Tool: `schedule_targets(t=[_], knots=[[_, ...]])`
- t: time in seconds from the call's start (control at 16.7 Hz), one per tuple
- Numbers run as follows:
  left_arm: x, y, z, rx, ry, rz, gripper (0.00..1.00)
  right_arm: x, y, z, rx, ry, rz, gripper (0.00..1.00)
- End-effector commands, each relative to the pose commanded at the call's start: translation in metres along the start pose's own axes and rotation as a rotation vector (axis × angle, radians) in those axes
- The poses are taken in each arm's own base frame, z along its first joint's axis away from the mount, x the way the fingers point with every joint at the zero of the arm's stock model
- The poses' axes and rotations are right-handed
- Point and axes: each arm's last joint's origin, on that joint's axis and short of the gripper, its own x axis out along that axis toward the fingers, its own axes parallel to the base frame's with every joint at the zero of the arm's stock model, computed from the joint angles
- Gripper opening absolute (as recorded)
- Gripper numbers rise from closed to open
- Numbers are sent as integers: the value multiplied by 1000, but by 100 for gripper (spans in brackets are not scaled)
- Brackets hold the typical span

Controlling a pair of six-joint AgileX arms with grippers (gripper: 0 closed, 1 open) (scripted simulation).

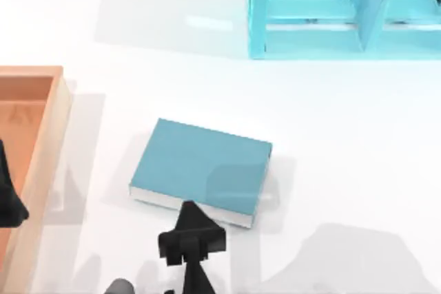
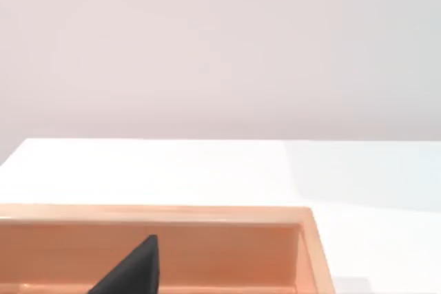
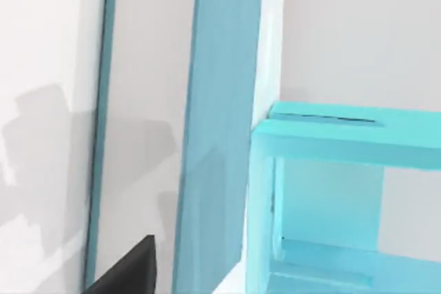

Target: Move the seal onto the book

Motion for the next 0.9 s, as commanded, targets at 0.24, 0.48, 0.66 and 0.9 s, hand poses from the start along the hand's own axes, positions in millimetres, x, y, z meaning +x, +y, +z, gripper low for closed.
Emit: schedule_targets(t=[0.24,0.48,0.66,0.9], knots=[[0,0,0,0,0,0,100,-5,-1,0,5,-5,-6,100],[0,0,0,0,0,0,100,2,-5,-9,23,6,19,100],[0,0,0,0,0,0,100,21,-22,-45,104,31,105,100],[0,0,0,0,0,0,100,45,-53,-130,363,81,240,100]])
